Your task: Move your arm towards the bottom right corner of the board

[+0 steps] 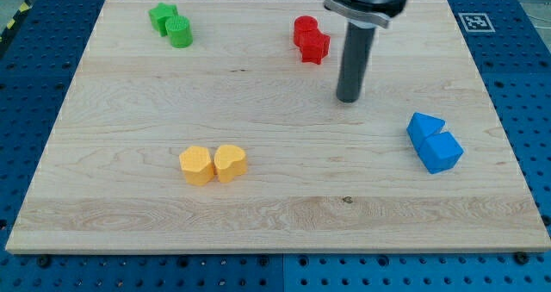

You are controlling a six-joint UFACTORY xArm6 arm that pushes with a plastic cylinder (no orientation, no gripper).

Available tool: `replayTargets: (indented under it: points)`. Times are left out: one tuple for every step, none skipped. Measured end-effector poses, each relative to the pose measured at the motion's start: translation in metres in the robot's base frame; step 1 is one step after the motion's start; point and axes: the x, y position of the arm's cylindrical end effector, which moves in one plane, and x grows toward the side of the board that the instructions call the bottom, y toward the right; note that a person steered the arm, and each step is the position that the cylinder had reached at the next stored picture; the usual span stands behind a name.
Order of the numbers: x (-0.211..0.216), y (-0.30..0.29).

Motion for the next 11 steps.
replayTargets:
  points:
    - [0.000,0.040]
    - [0.001,0.082]
    - [0.023,0.128]
    - [0.066,0.159]
    - [0.117,0.166]
    - [0.139,0.166]
    - [0.139,0.166]
    - [0.141,0.166]
    - [0.151,0.152]
    - [0.148,0.115]
    - [0.129,0.106]
